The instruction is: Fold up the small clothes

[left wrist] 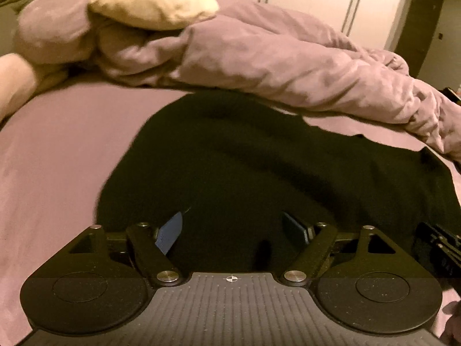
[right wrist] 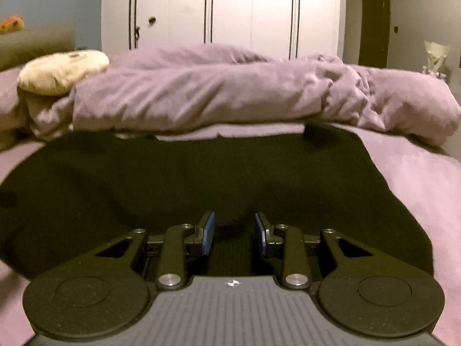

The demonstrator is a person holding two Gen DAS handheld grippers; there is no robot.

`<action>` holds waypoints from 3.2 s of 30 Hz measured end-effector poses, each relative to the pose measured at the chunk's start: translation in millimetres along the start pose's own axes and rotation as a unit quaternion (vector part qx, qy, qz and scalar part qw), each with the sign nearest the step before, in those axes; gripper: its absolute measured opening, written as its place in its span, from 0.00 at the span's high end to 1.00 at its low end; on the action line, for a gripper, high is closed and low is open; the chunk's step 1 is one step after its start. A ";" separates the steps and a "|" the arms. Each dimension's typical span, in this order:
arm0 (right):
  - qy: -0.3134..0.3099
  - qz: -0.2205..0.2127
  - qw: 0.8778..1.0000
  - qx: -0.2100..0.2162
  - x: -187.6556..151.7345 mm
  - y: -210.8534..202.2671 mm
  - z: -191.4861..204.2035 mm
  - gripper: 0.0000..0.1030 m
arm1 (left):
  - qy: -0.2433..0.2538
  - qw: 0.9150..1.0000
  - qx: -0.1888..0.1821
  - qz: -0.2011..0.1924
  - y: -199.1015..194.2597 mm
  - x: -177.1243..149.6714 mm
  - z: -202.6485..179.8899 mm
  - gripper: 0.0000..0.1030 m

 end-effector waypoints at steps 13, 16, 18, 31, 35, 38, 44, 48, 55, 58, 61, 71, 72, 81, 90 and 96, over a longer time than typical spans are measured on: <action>-0.014 -0.018 0.997 -0.077 78.9 61.7 -68.7 0.37 | 0.026 1.000 0.011 -0.007 76.0 52.3 -16.0 0.18; -0.051 -0.014 0.992 -0.111 95.6 86.8 -81.3 0.19 | 0.041 0.999 -0.002 0.008 96.8 65.4 -11.4 0.18; -0.064 0.010 0.991 -0.117 99.5 106.8 -85.0 0.14 | 0.039 0.999 -0.005 0.010 107.7 70.4 -8.7 0.17; -0.120 0.027 0.989 -0.085 101.0 138.2 -83.1 0.93 | 0.088 0.996 -0.013 0.002 120.7 74.5 -29.4 0.13; -0.104 -0.036 0.983 -0.148 117.5 130.0 -86.4 0.94 | 0.091 0.995 0.011 -0.023 120.1 81.0 -34.7 0.17; -0.096 -0.026 0.978 -0.182 118.8 143.1 -91.0 0.94 | 0.064 0.998 0.018 -0.010 124.1 82.6 -31.3 0.17; -0.074 -0.028 0.993 -0.084 110.5 119.3 -62.8 0.75 | 0.034 0.999 -0.007 -0.021 103.2 61.4 -24.5 0.16; -0.106 0.008 0.992 0.072 102.6 103.8 -21.5 0.33 | 0.064 0.998 0.002 -0.010 103.1 55.4 -22.9 0.15; -0.225 0.124 0.958 0.126 67.4 134.8 59.2 0.33 | 0.088 0.995 -0.037 0.009 97.8 45.9 -23.2 0.11; -0.181 0.117 0.969 0.125 65.5 146.1 63.1 0.36 | 0.117 0.993 -0.033 0.006 96.3 38.1 -32.0 0.11; -0.151 0.119 0.975 0.112 67.3 152.2 63.4 0.94 | 0.125 0.992 -0.023 -0.001 100.8 39.8 -36.2 0.13; -0.059 -0.002 0.997 0.045 71.8 75.5 21.7 0.93 | 0.096 0.994 0.042 -0.022 98.6 50.6 -25.1 0.19; -0.038 -0.009 0.998 0.041 69.5 58.4 4.0 0.88 | 0.091 0.995 0.030 -0.024 86.4 44.9 -19.9 0.19; 0.149 0.010 0.986 -0.069 8.9 -77.6 -164.7 0.45 | 0.002 0.999 0.031 -0.029 -18.6 -51.1 40.5 0.15; 0.447 0.052 0.891 0.063 -34.9 -69.7 -204.2 0.46 | -0.148 0.988 -0.036 0.010 -23.4 -63.1 67.9 0.18; 0.539 0.061 0.839 0.053 -44.4 -39.0 -214.6 0.46 | -0.225 0.973 -0.049 0.024 -1.6 -60.4 81.1 0.19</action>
Point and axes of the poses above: each gripper's, at about its wrist camera, not at the fingertips, and y roughly the way its jaws point, z to its left, x to its top, the point moved 2 cm from there along y, roughly the way its jaws point, and after that the axes turned 8 degrees about y, right-handed, at the moved point
